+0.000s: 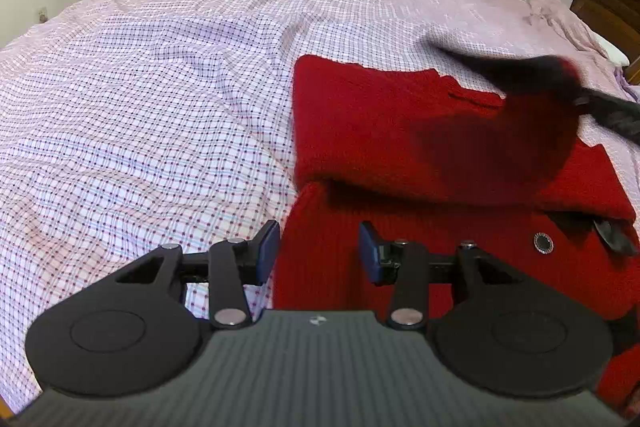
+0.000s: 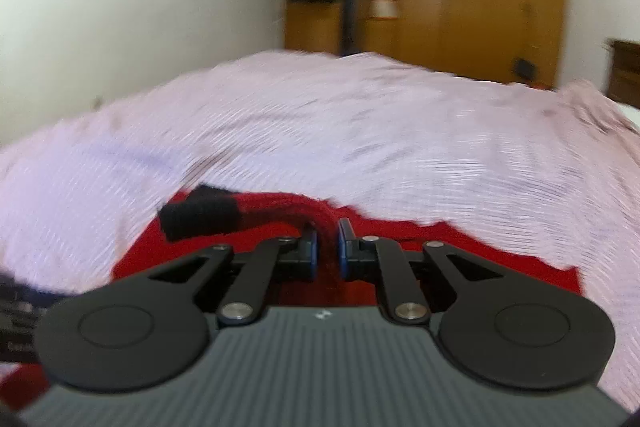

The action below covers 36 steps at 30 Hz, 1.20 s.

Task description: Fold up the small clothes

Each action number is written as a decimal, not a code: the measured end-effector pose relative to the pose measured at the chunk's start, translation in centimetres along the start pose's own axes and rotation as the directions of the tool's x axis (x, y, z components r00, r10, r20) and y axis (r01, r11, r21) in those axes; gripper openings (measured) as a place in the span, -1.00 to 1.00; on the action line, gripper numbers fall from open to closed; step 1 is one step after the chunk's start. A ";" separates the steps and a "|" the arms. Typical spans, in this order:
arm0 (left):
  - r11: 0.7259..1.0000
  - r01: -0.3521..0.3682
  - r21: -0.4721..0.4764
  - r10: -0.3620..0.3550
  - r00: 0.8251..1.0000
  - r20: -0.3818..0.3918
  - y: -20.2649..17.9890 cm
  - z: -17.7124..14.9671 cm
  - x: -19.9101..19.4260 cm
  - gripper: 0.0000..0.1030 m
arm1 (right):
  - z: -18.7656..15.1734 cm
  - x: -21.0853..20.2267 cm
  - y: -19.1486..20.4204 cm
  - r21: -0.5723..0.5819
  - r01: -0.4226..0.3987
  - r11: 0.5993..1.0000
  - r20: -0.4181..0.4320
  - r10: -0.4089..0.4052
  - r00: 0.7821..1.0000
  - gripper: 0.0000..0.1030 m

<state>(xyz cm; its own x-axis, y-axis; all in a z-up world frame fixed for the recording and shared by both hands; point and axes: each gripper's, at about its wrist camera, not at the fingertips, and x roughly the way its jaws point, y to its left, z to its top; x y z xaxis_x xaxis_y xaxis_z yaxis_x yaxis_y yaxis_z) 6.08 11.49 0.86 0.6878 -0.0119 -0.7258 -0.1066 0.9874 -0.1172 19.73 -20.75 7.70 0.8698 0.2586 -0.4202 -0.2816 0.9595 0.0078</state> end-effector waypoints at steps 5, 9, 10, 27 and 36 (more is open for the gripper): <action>1.000 -0.010 -0.008 0.011 1.000 0.009 -0.4 0.1 0.5 -0.05 | -0.8 -0.9 -5.3 0.152 0.077 0.985 -0.017 -0.075 0.997 -0.76; 1.000 -0.022 -0.010 0.022 1.000 0.006 -0.7 0.3 0.9 -0.05 | -3.2 0.5 -8.6 0.261 0.040 0.965 -0.123 -0.008 0.992 -0.70; 1.000 -0.025 -0.007 0.025 1.000 0.005 -0.9 0.4 0.9 -0.05 | -4.0 1.0 -9.3 0.286 0.040 0.957 -0.154 0.004 0.988 -0.67; 0.999 -0.003 0.047 -0.001 0.996 0.090 -2.5 3.4 -1.2 -0.05 | -4.2 -5.0 -15.8 0.380 0.009 0.925 -0.147 0.051 0.988 -0.10; 0.996 0.029 0.086 -0.036 0.996 0.077 -4.3 4.2 -0.3 -0.05 | -5.5 1.7 -18.1 0.368 0.127 0.921 -0.258 -0.030 0.966 -0.07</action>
<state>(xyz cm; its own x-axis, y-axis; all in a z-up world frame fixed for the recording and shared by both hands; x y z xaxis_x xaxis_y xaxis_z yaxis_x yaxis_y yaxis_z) 9.33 7.90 4.44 0.7445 -0.0352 -0.6666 -0.0241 0.9965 -0.0795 24.09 -38.29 1.88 0.7437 0.1921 -0.6404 0.0006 0.9576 0.2880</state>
